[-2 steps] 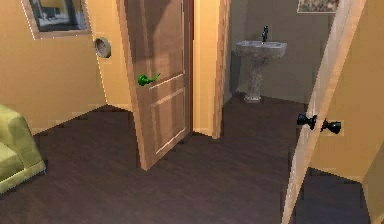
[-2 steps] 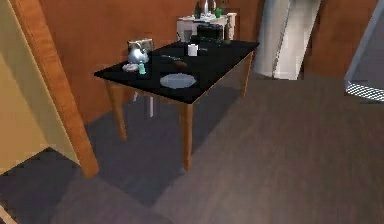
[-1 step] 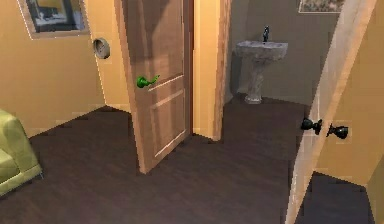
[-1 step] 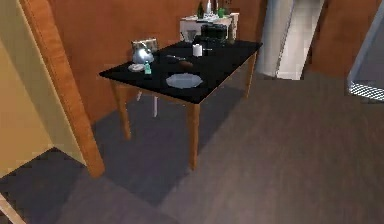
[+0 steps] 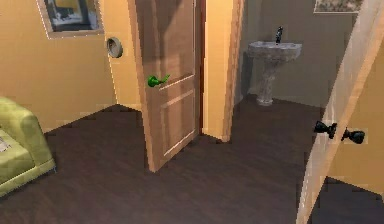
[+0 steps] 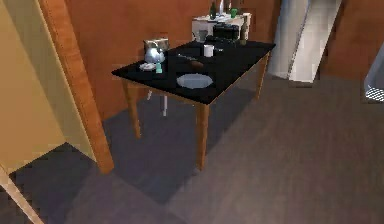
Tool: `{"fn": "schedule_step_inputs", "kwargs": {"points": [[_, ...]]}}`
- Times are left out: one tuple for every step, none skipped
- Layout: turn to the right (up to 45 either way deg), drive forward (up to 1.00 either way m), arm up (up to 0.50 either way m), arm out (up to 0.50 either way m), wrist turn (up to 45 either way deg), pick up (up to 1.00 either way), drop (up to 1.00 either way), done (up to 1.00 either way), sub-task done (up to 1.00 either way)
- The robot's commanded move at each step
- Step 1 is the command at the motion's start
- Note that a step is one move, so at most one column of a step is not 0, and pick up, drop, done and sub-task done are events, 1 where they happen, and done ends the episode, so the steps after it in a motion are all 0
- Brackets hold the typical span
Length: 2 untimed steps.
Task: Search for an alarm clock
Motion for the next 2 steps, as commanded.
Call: {"fn": "schedule_step_inputs", "kwargs": {"points": [[0.0, 0.15, 0.0, 0.0, 0.0, 0.0, 0.0, 0.0, 0.0], [18.0, 0.0, 0.0, 0.0, 0.0, 0.0, 0.0, 0.0, 0.0]]}}
